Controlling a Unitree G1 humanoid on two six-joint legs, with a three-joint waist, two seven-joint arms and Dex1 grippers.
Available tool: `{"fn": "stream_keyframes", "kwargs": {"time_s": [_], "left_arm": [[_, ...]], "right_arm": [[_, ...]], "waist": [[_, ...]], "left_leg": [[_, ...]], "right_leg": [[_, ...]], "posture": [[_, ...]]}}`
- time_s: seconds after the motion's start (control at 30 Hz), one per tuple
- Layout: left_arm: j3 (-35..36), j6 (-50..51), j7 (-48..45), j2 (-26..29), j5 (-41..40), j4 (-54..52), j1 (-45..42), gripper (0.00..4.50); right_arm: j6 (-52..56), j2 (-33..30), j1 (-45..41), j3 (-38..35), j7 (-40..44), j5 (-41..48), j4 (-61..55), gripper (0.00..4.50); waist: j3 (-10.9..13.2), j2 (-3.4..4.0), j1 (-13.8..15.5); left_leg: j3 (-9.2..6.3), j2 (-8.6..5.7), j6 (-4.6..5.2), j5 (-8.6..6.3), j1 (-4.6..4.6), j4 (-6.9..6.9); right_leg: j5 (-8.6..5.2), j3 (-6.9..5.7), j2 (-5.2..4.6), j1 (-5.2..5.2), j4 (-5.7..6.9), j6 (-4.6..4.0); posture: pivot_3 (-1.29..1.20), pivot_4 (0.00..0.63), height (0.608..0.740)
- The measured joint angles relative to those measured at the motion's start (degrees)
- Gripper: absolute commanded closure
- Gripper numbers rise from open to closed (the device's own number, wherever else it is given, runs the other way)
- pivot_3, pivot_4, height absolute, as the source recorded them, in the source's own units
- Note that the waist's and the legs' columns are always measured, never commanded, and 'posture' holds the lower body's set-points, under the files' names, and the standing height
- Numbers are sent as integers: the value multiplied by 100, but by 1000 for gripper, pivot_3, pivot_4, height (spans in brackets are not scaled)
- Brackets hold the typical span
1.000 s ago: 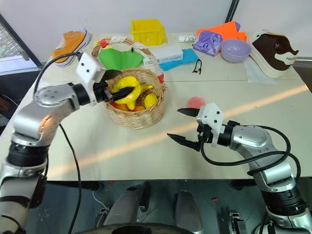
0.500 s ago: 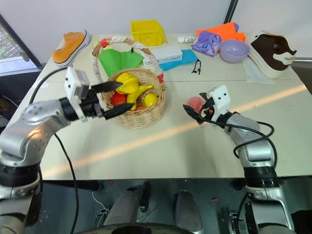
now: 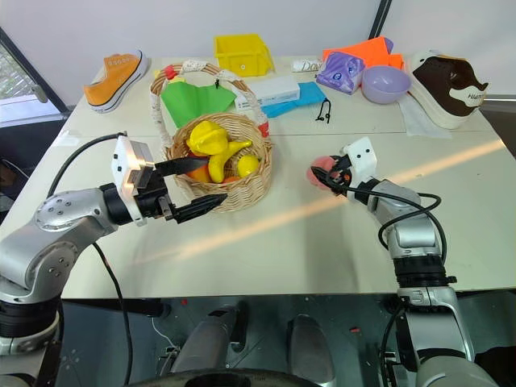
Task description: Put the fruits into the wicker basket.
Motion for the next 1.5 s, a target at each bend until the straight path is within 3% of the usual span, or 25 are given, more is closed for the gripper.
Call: {"fn": "stream_keyframes", "kwargs": {"time_s": [0.17, 0.27, 0.37, 0.43, 0.6, 0.7, 0.87, 1.03, 1.2, 1.47, 1.5], "left_arm": [[381, -130, -13, 87, 27, 171, 353, 0], [1059, -304, -42, 237, 44, 482, 769, 0], [1430, -522, -99, 275, 79, 662, 1029, 0], [1582, -669, -189, 287, 88, 690, 1183, 0], [1625, -764, -171, 273, 88, 665, 1226, 0], [1621, -768, -113, 245, 45, 585, 1250, 0], [1615, -756, -11, 206, -23, 393, 1294, 0], [1604, -742, 67, 205, -37, 347, 1325, 0], [1590, -741, 98, 204, -94, 343, 1325, 0], [1519, -742, 158, -10, -210, 397, 979, 0], [1502, -744, 179, -48, -222, 397, 923, 0]], "right_arm": [[-23, -49, 255, 92, 249, -3, -659, 2372], [468, -231, 235, 126, 824, 830, -2223, 2372], [949, -212, -168, 198, 1003, 1448, -3266, 2372], [1198, 108, -615, 632, 816, 1443, -3509, 2372], [1278, 1405, -1557, 1758, -214, 445, -2634, 2372], [972, 1798, -1882, 2100, -687, -216, -1851, 2372], [695, 2046, -1948, 2108, -842, -524, -1187, 33], [267, 1587, -1524, 1933, -359, -443, -2030, 33], [537, 1116, -1282, 992, -97, 208, -2739, 33], [720, 1343, -1316, 673, -735, -66, -1622, 33], [712, 1457, -1347, 674, -764, -69, -1448, 262]], "waist": [[5, 8, -7], [13, 21, -54], [9, 15, -88], [2, 4, -118], [2, 3, -126], [-1, 0, -104], [0, 0, -118], [0, 0, -111], [-1, -1, -116], [-1, -1, -131], [-1, 0, -131]], "left_leg": [[1, 0, 0, 0, -2, -1], [1, 2, 0, 0, -9, -11], [-4, 6, -3, -2, -6, -13], [-3, 4, -14, -9, -5, -11], [1, -5, -27, -3, -12, -13], [1, -7, -33, 1, -11, -16], [4, -7, -37, 3, -10, -20], [4, -6, -37, 3, -10, -24], [4, -5, -37, 2, -4, -24], [8, -4, -25, 12, -4, -31], [9, -4, -25, 12, -4, -31]], "right_leg": [[0, 3, -2, -7, 3, -1], [-1, 20, -1, -33, 18, -1], [-7, 18, -1, -52, 21, -11], [-10, 21, -4, -55, 19, -28], [-4, 50, 4, -89, 36, -33], [7, 53, 8, -91, 41, -14], [8, 59, 12, -95, 46, -11], [8, 61, 12, -96, 47, -11], [8, 65, 12, -93, 47, -13], [9, 74, 16, -96, 48, -14], [9, 75, 17, -96, 49, -14]], "posture": [[0, 150, 740], [0, 150, 740], [0, 150, 740], [0, 150, 740], [0, 150, 740], [0, 150, 740], [0, 150, 740], [0, 150, 740], [0, 150, 740], [0, 150, 740], [0, 150, 740]]}}
